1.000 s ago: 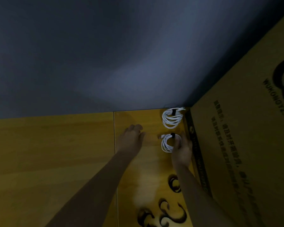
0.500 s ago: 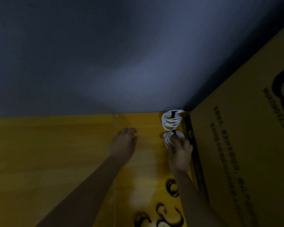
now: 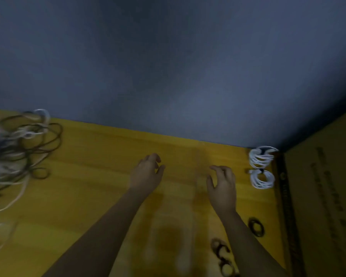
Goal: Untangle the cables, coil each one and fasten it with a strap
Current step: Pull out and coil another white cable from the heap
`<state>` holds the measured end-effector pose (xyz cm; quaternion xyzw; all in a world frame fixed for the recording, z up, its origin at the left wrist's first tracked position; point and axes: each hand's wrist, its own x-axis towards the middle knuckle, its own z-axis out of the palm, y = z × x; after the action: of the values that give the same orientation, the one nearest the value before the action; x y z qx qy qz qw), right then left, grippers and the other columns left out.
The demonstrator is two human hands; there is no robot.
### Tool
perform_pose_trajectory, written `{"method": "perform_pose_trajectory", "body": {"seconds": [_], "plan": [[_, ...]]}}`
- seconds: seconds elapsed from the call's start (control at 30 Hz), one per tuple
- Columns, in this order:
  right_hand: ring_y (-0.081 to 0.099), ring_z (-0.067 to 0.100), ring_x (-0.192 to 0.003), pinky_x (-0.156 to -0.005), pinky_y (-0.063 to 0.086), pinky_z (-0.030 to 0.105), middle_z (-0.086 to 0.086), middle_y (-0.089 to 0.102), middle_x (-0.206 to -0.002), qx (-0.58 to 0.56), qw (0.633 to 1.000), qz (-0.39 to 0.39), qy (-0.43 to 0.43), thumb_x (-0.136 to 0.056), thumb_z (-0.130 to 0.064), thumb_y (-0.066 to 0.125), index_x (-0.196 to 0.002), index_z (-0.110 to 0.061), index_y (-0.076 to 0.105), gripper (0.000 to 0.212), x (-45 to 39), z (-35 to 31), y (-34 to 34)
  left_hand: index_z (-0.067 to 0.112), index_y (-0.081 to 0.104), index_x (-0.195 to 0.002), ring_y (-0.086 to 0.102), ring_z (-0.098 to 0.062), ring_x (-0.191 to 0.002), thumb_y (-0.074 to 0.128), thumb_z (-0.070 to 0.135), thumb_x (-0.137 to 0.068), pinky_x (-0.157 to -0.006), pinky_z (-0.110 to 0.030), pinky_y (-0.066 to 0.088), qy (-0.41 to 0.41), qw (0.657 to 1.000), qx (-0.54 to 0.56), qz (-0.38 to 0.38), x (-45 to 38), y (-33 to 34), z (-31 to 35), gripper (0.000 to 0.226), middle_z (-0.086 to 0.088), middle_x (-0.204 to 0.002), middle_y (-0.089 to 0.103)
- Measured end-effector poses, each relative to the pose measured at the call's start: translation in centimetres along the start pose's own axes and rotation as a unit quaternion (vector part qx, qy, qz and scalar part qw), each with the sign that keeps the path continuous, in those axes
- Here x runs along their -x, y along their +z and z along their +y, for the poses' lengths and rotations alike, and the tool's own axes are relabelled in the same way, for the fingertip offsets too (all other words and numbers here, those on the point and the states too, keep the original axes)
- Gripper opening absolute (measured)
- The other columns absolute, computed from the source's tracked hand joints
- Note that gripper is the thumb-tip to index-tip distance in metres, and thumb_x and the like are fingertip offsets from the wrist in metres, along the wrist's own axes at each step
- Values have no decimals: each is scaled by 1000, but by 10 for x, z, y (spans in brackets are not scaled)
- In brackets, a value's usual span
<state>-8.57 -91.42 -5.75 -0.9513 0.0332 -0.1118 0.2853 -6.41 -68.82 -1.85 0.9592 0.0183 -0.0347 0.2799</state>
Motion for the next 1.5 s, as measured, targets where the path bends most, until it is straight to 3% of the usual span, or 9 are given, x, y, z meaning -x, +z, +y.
{"method": "perform_pose_trajectory", "body": {"seconds": [0.23, 0.43, 0.7, 1.07, 1.27, 1.5], "plan": [[48, 26, -111, -74, 48, 35, 6, 52, -115, -16, 982, -131, -136, -94, -15, 57, -116, -11, 63, 23, 38, -183, 74, 16, 50, -114, 57, -25, -102, 48, 30, -99, -73, -36, 45, -161, 980, -94, 71, 89, -132, -172, 20, -4, -108, 60], [42, 17, -118, -80, 47, 30, -1, 44, -124, 51, 945, -241, -213, -101, -21, 45, -125, -17, 54, 27, 90, -356, 170, 15, 49, -120, 56, -28, -104, 45, 29, -100, -73, -38, 48, -257, 953, -130, 95, 174, -255, -335, 25, -7, -118, 56], [44, 24, -115, -85, 46, 34, 7, 44, -130, 40, 917, -251, -306, -102, -22, 42, -128, -14, 52, 30, 121, -545, 269, 14, 46, -125, 52, -27, -111, 44, 29, -101, -80, -37, 48, -305, 938, -137, 92, 209, -347, -478, 28, -8, -122, 53], [50, 26, -107, -85, 48, 39, 9, 52, -119, 32, 879, -267, -393, -100, -20, 47, -119, -10, 60, 26, 75, -647, 383, 16, 44, -126, 51, -26, -112, 44, 30, -101, -82, -35, 47, -324, 933, -141, 73, 155, -380, -589, 29, -7, -124, 51], [48, 26, -110, -84, 46, 37, 9, 51, -119, -9, 885, -279, -374, -99, -20, 47, -119, -10, 61, 26, 65, -688, 432, 15, 44, -127, 51, -27, -112, 45, 31, -101, -81, -37, 48, -316, 939, -128, 47, 123, -395, -639, 30, -8, -124, 52], [56, 28, -90, -70, 53, 40, 12, 56, -107, -47, 916, -239, -320, -93, -13, 58, -112, -8, 65, 21, 98, -677, 434, 16, 47, -124, 53, -25, -109, 46, 31, -101, -77, -37, 49, -196, 973, -120, -27, 83, -394, -673, 28, -6, -122, 53]]}}
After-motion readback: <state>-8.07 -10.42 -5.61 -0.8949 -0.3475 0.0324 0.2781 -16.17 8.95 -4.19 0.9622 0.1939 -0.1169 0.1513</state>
